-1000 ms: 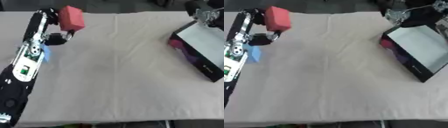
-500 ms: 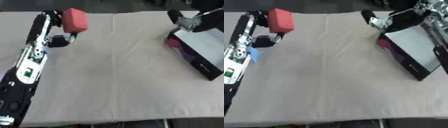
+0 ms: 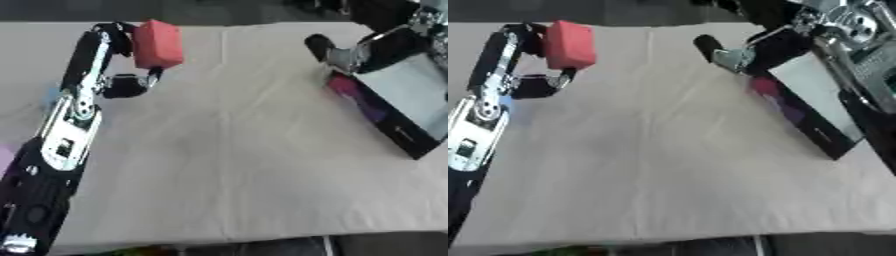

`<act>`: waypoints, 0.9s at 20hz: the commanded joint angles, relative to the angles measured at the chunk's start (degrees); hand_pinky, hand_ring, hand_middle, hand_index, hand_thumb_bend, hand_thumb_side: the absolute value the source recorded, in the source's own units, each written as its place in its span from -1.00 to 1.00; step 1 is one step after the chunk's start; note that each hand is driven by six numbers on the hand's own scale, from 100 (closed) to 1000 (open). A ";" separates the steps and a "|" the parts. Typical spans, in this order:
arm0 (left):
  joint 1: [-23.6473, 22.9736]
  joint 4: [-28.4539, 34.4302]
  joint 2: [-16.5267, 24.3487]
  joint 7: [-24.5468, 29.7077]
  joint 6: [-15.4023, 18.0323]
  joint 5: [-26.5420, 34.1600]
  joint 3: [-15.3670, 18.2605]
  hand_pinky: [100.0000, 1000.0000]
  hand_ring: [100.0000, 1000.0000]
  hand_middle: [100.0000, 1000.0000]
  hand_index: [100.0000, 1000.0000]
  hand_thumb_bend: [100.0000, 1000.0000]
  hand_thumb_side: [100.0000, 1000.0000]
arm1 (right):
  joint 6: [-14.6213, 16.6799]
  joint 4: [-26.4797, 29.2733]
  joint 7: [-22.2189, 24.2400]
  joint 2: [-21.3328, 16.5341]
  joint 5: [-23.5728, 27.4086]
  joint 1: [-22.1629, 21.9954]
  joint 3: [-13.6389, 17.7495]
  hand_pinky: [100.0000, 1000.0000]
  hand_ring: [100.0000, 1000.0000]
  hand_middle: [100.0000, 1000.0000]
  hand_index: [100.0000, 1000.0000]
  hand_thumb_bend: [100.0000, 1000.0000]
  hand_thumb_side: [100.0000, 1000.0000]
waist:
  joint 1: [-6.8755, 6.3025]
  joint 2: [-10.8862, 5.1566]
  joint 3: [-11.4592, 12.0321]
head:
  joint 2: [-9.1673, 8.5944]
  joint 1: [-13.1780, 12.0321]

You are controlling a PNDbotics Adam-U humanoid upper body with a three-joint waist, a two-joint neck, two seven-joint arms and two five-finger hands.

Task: Pick up the objects with one hand, pass them to the other hand, and then place them into the box on the other side of the table.

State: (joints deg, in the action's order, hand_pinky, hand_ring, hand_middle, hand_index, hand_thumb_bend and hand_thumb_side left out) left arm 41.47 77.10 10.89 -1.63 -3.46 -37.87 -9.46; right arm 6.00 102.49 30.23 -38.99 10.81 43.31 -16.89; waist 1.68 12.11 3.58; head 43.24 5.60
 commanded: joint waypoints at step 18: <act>2.64 -0.80 -5.63 -3.94 1.27 -3.71 -2.38 0.16 -0.14 -0.25 -0.14 -1.00 -1.00 | 3.39 -5.85 0.12 2.79 -9.01 6.69 -3.70 1.00 1.00 1.00 1.00 -0.88 -1.00 | 0.70 -0.87 2.25 | 0.58 1.88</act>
State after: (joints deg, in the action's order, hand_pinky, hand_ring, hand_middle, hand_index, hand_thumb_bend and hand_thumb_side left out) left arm 42.88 75.90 5.51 -5.08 -2.34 -41.11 -11.68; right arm 9.00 96.61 30.32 -35.69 2.50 48.77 -20.91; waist 2.50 12.13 5.88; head 43.71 7.24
